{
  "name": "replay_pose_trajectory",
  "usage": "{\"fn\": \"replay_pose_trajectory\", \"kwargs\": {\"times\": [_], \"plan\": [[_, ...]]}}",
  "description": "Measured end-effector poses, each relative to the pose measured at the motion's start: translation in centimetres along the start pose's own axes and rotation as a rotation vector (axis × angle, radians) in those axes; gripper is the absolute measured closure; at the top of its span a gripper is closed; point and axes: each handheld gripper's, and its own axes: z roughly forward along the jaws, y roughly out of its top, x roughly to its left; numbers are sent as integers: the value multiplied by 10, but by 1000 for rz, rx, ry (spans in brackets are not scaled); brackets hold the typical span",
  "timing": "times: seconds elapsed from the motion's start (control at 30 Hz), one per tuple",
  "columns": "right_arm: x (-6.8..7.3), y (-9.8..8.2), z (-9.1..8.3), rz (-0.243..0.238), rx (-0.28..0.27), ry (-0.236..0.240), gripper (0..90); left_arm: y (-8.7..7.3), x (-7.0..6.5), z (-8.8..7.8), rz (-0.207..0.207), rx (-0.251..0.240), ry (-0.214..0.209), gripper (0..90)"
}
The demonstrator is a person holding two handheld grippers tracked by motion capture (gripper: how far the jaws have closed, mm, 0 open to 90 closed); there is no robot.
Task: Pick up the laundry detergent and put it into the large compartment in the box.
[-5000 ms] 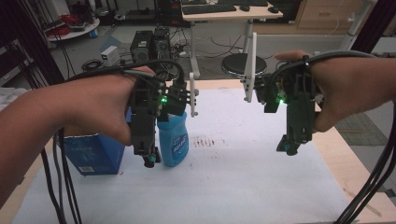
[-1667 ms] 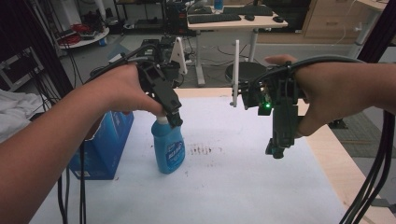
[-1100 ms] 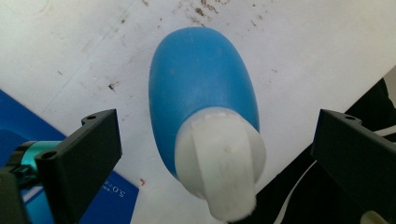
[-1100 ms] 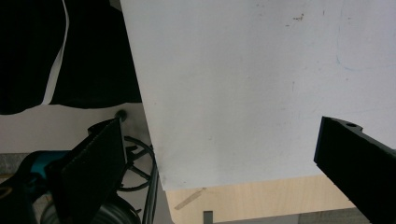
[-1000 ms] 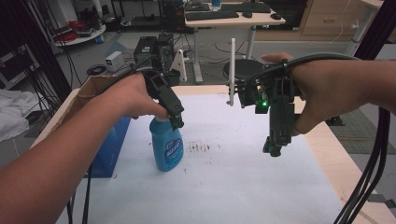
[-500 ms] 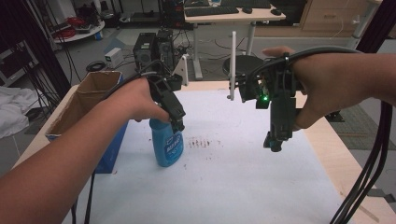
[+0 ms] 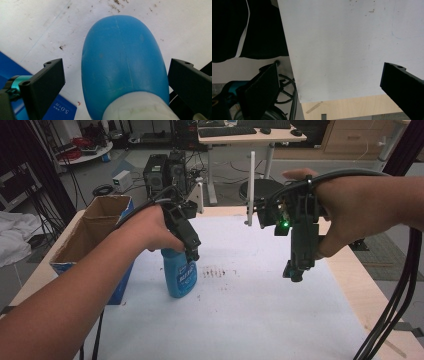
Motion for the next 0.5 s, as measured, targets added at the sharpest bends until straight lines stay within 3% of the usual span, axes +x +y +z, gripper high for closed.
{"fn": "replay_pose_trajectory", "kwargs": {"times": [0.27, 0.5], "plan": [[0, 0, 0, 5, 5, 3, 13, 0, 3, 0, -9, -5, -1, 17], [-3, 2, 1, 1, 5, 2, 13, 0, 2, 1, -3, -3, -8, 72]]}}
